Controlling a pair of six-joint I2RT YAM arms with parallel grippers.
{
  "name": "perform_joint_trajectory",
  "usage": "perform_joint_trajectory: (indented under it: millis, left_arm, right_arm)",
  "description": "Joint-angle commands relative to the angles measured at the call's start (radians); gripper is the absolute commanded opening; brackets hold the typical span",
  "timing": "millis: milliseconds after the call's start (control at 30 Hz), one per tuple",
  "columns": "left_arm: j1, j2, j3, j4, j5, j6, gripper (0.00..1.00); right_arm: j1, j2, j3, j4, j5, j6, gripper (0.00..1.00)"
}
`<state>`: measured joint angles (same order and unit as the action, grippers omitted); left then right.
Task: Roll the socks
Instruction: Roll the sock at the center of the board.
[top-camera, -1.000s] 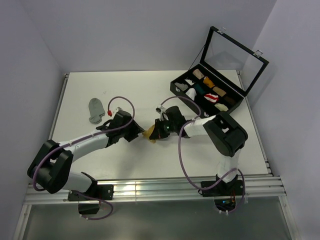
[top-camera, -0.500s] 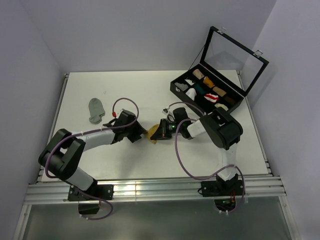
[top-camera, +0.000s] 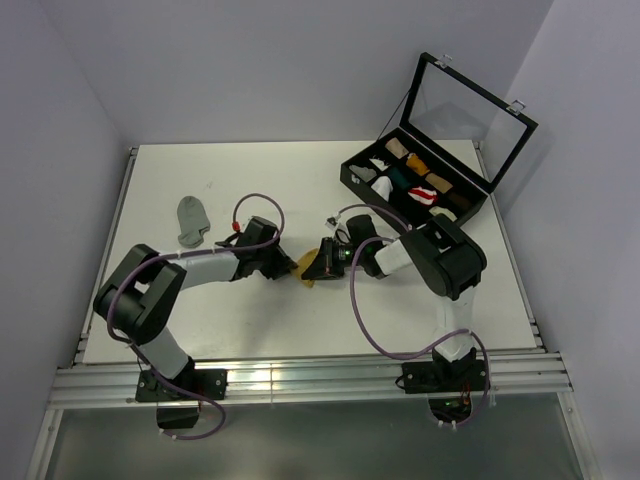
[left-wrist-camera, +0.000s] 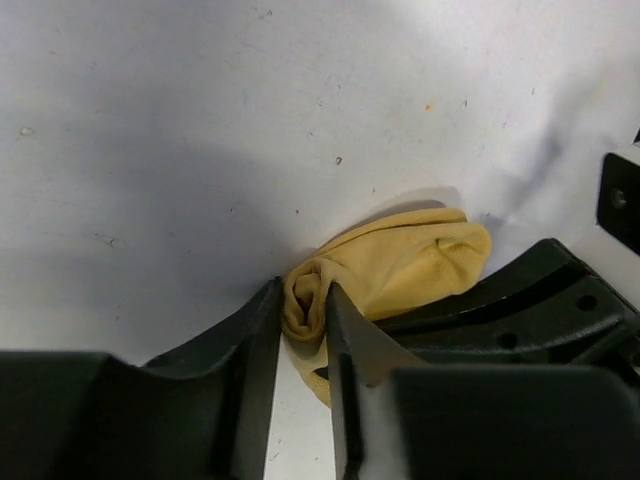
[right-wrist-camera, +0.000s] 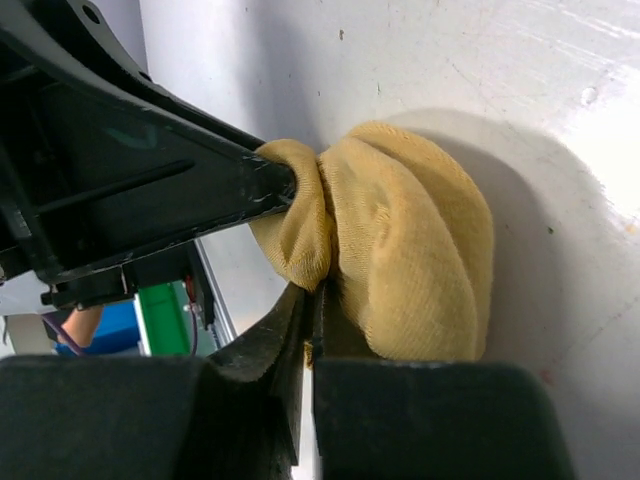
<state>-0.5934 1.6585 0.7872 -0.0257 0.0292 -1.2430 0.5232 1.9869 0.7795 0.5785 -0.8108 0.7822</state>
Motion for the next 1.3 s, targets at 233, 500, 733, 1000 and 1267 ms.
perform_joint_trajectory:
  millis: [233, 500, 733, 1000, 1267]
  left_arm:
    - [-0.019, 0.015, 0.081, -0.126, -0.025, 0.086, 0.19]
    - [-0.031, 0.001, 0.15, -0.194, -0.075, 0.145, 0.18]
    - [-0.037, 0.0, 0.167, -0.207, -0.063, 0.149, 0.18]
    - [-0.039, 0.007, 0.178, -0.218, -0.051, 0.149, 0.17]
    - [-0.039, 0.02, 0.181, -0.22, -0.038, 0.145, 0.17]
  right_arm:
    - [0.024, -0.241, -0.016, -0.249, 0.202, -0.272, 0.36]
    - [0.194, -0.431, 0.023, -0.431, 0.602, -0.565, 0.51]
    - [0.366, -0.421, 0.044, -0.408, 0.843, -0.685, 0.53]
    - [0.469, -0.306, 0.092, -0.387, 0.99, -0.768, 0.51]
    - [0.512, -0.2, 0.11, -0.387, 1.085, -0.771, 0.48]
